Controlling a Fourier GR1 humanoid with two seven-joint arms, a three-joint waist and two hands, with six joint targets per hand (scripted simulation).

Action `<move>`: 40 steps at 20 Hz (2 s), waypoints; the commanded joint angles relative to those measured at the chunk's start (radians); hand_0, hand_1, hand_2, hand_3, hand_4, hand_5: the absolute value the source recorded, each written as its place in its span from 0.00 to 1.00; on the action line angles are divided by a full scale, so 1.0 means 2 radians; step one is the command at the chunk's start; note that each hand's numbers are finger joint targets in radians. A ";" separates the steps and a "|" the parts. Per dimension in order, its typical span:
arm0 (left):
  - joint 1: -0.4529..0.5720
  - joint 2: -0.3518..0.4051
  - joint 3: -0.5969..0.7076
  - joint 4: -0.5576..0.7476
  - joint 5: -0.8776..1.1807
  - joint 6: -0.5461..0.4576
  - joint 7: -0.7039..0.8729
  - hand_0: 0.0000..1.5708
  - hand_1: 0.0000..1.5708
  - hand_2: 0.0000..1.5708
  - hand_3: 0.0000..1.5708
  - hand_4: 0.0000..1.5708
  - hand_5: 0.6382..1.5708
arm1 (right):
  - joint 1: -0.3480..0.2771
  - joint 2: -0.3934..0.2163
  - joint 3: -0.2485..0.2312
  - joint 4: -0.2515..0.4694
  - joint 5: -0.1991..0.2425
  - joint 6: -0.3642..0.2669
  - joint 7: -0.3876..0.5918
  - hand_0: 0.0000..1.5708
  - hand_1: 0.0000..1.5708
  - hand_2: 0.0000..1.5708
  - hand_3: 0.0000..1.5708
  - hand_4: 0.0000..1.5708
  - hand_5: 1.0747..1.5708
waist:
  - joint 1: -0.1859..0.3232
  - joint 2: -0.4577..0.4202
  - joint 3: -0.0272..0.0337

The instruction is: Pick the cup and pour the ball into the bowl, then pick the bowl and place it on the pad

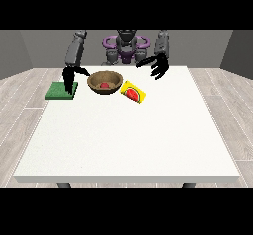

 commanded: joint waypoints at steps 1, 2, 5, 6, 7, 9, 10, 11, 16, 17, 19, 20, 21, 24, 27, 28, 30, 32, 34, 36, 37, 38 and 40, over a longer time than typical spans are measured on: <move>0.005 0.008 0.042 0.052 0.050 -0.014 -0.052 0.00 0.00 0.00 0.00 0.00 0.95 | -0.012 0.026 0.028 -0.032 0.011 -0.020 0.033 0.00 0.00 0.00 0.00 0.12 0.95 | -0.035 -0.009 0.0011; 0.044 0.017 0.042 0.045 0.061 -0.035 -0.066 0.00 0.00 0.00 0.00 0.00 0.94 | 0.041 0.039 0.037 -0.028 0.021 -0.014 0.002 0.00 0.00 0.00 0.00 0.07 0.94 | -0.031 -0.033 0.0012; 0.023 0.015 0.036 0.056 0.061 -0.040 -0.059 0.00 0.00 0.00 0.00 0.00 0.95 | 0.023 0.030 0.041 -0.017 0.022 -0.016 0.026 0.00 0.00 0.00 0.00 0.00 0.94 | -0.030 -0.038 0.0016; 0.014 0.024 0.042 0.047 0.070 -0.053 -0.038 0.00 0.00 0.00 0.00 0.00 0.96 | 0.024 0.034 0.035 -0.007 0.019 -0.019 0.011 0.00 0.00 0.00 0.00 0.00 0.95 | -0.022 -0.039 0.0016; 0.027 0.028 0.045 0.048 0.071 -0.049 -0.056 0.00 0.00 0.00 0.00 0.00 0.96 | 0.042 0.027 0.038 -0.006 0.021 -0.009 0.012 0.00 0.00 0.00 0.00 0.02 0.94 | -0.027 -0.046 0.0016; 0.013 -0.005 0.009 0.024 0.055 -0.018 -0.036 0.00 0.00 0.00 0.00 0.00 0.96 | 0.023 0.037 0.025 0.032 0.018 -0.020 -0.030 0.00 0.00 0.00 0.00 0.06 0.94 | -0.007 -0.020 0.0019; 0.023 -0.006 -0.002 0.024 0.051 -0.015 -0.025 0.00 0.00 0.00 0.00 0.00 0.97 | 0.024 0.034 0.025 0.040 0.015 -0.009 -0.031 0.00 0.00 0.00 0.00 0.12 0.96 | -0.008 -0.030 0.0018; 0.037 0.000 0.007 0.021 0.055 -0.037 -0.012 0.00 0.00 0.00 0.00 0.00 0.97 | 0.041 0.033 0.026 0.039 0.010 -0.005 -0.003 0.00 0.00 0.00 0.00 0.13 0.95 | -0.008 -0.060 0.0018; -0.016 0.010 -0.015 -0.035 0.054 -0.057 0.003 0.00 0.00 0.00 0.00 0.00 0.98 | 0.004 0.016 -0.012 0.089 -0.002 -0.020 -0.063 0.00 0.00 0.00 0.00 0.13 0.94 | 0.053 0.021 0.0024; -0.020 0.027 -0.007 -0.042 0.064 -0.075 0.004 0.00 0.00 0.00 0.00 0.00 0.98 | 0.038 0.027 -0.005 0.082 0.004 -0.015 -0.093 0.00 0.00 0.00 0.00 0.09 0.92 | 0.050 0.019 0.0025; -0.011 0.014 -0.006 -0.034 0.064 -0.062 0.009 0.00 0.00 0.00 0.00 0.00 0.99 | 0.044 0.040 0.003 0.069 0.002 -0.006 -0.079 0.00 0.00 0.00 0.00 0.07 0.91 | 0.041 0.011 0.0022; 0.000 -0.006 -0.028 -0.031 0.051 -0.052 0.006 0.00 0.00 0.00 0.00 0.00 0.99 | 0.030 0.046 0.005 0.065 0.002 -0.022 -0.057 0.00 0.00 0.00 0.00 0.10 0.91 | 0.046 0.007 0.0021; -0.013 0.002 -0.021 -0.033 0.046 -0.043 -0.015 0.00 0.00 0.00 0.00 0.00 0.99 | 0.014 0.044 -0.004 0.056 -0.006 -0.028 -0.059 0.00 0.00 0.00 0.00 0.12 0.91 | 0.049 0.029 0.0020; -0.012 0.011 -0.019 -0.032 0.055 -0.064 0.000 0.00 0.00 0.00 0.00 0.00 0.99 | 0.039 0.077 0.005 0.040 -0.004 -0.042 -0.059 0.00 0.00 0.00 0.00 0.15 0.92 | 0.059 0.012 0.0018; -0.005 0.001 -0.021 -0.017 0.059 -0.069 0.019 0.00 0.00 0.00 0.00 0.00 0.99 | 0.020 0.068 0.003 0.020 -0.016 -0.039 0.000 0.00 0.00 0.00 0.00 0.19 0.93 | 0.053 -0.024 0.0011; 0.008 -0.003 -0.025 -0.028 0.055 -0.060 0.007 0.00 0.00 0.00 0.00 0.00 0.99 | 0.019 0.062 -0.011 0.029 -0.024 -0.043 -0.009 0.00 0.00 0.00 0.00 0.23 0.95 | 0.059 -0.017 0.0016; 0.013 0.020 -0.011 -0.027 0.064 -0.081 0.023 0.00 0.00 0.00 0.00 0.00 0.99 | 0.025 0.071 0.005 0.035 -0.011 -0.053 0.001 0.00 0.00 0.00 0.00 0.22 0.95 | 0.049 -0.042 0.0017; 0.046 0.018 -0.009 -0.011 0.065 -0.072 -0.023 0.00 0.00 0.00 0.00 0.00 0.99 | 0.008 0.099 0.018 0.022 -0.006 -0.084 0.011 0.00 0.00 0.00 0.00 0.24 0.96 | 0.038 -0.045 0.0015; 0.042 0.024 -0.014 -0.048 0.069 -0.090 0.010 0.00 0.00 0.00 0.00 0.00 0.99 | 0.010 0.075 0.003 0.062 -0.016 -0.055 -0.013 0.00 0.00 0.00 0.00 0.23 0.95 | 0.051 -0.038 0.0019; 0.038 0.028 0.003 -0.030 0.074 -0.078 0.007 0.00 0.00 0.00 0.00 0.00 0.99 | 0.016 0.111 0.023 0.059 0.000 -0.096 0.003 0.00 0.00 0.00 0.00 0.24 0.96 | 0.036 -0.044 0.0017; 0.024 0.033 0.000 -0.043 0.075 -0.086 -0.004 0.00 0.00 0.00 0.00 0.00 0.99 | 0.047 0.085 0.016 0.081 0.005 -0.084 0.011 0.40 0.40 0.19 0.00 0.36 1.00 | 0.048 -0.014 0.0019; 0.019 0.023 -0.016 -0.045 0.067 -0.088 0.003 0.00 0.00 0.00 0.00 0.00 1.00 | 0.036 0.069 0.028 0.084 0.034 -0.125 0.019 1.00 1.00 1.00 0.52 0.42 1.00 | 0.060 -0.010 0.0017; 0.018 0.027 -0.003 -0.036 0.074 -0.084 -0.003 0.00 0.00 0.00 0.00 0.00 1.00 | 0.039 0.075 0.043 0.079 0.049 -0.143 0.039 1.00 1.00 1.00 1.00 0.67 0.96 | 0.054 -0.015 0.0010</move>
